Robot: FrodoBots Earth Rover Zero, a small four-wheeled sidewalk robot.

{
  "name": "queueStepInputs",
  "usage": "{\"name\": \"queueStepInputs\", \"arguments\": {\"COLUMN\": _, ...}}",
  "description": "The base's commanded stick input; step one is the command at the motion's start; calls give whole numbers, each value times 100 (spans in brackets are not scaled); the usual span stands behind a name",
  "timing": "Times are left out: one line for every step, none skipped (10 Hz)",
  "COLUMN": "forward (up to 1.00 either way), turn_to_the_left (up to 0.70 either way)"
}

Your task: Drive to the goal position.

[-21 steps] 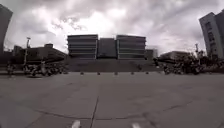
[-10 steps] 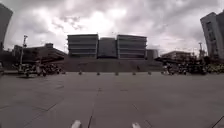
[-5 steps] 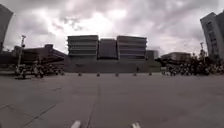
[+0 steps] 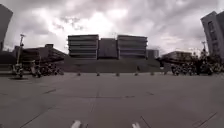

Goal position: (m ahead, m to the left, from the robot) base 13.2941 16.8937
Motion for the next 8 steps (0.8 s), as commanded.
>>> {"name": "queueStepInputs", "arguments": {"forward": 69, "turn_to_the_left": 0}}
{"name": "queueStepInputs", "arguments": {"forward": 69, "turn_to_the_left": 0}}
{"name": "queueStepInputs", "arguments": {"forward": 69, "turn_to_the_left": 0}}
{"name": "queueStepInputs", "arguments": {"forward": 69, "turn_to_the_left": 0}}
{"name": "queueStepInputs", "arguments": {"forward": 69, "turn_to_the_left": 0}}
{"name": "queueStepInputs", "arguments": {"forward": 69, "turn_to_the_left": 0}}
{"name": "queueStepInputs", "arguments": {"forward": 69, "turn_to_the_left": 0}}
{"name": "queueStepInputs", "arguments": {"forward": 69, "turn_to_the_left": 0}}
